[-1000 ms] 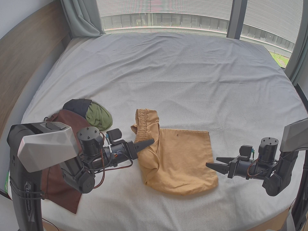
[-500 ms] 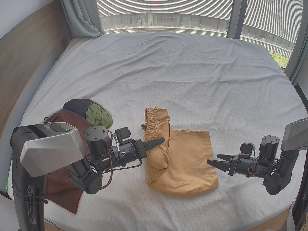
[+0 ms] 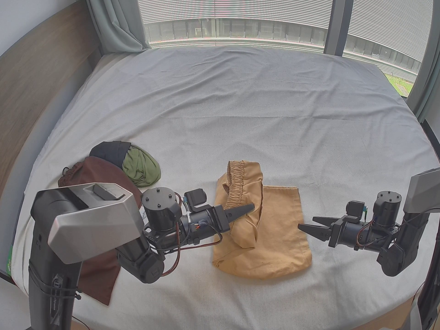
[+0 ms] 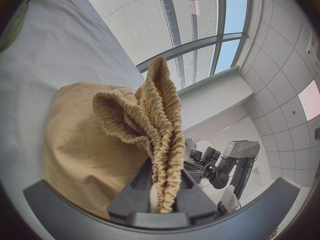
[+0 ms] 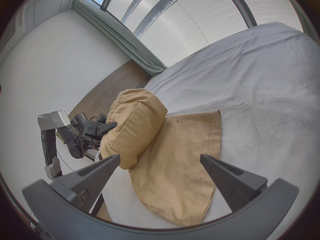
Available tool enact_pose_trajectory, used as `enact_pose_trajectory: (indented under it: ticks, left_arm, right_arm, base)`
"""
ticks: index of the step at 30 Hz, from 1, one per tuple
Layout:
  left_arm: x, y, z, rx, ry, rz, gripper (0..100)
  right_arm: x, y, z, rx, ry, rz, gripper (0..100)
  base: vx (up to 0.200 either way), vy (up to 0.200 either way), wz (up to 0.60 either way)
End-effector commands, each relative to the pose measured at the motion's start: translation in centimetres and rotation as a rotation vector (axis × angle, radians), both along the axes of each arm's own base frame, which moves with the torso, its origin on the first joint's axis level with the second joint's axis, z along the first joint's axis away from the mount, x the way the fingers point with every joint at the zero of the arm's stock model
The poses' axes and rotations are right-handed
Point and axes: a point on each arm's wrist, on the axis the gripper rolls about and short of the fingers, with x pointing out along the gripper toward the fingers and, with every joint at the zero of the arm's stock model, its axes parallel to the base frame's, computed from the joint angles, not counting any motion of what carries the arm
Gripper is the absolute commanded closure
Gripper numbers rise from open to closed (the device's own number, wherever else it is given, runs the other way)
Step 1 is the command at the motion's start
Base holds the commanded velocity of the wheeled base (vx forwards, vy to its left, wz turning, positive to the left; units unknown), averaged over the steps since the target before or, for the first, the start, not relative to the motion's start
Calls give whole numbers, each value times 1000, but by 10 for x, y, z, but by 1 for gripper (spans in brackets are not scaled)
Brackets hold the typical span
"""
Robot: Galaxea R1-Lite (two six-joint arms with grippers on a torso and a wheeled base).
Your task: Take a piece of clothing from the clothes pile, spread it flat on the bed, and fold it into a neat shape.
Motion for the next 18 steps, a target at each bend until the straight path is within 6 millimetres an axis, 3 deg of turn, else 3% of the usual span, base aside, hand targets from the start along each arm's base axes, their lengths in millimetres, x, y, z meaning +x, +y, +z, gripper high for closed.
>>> enact_pose_trajectory:
  ticks: [1, 18]
  left_arm:
    - [1, -10, -15, 9, 15, -1, 100]
    - [7, -31, -30, -7, 20, -10, 100]
  right_arm:
    - [1, -2, 2, 2, -11, -6, 0]
    - [1, -2, 6, 6, -25, -8, 0]
  base:
    - [0, 0, 0]
    - [0, 0, 0]
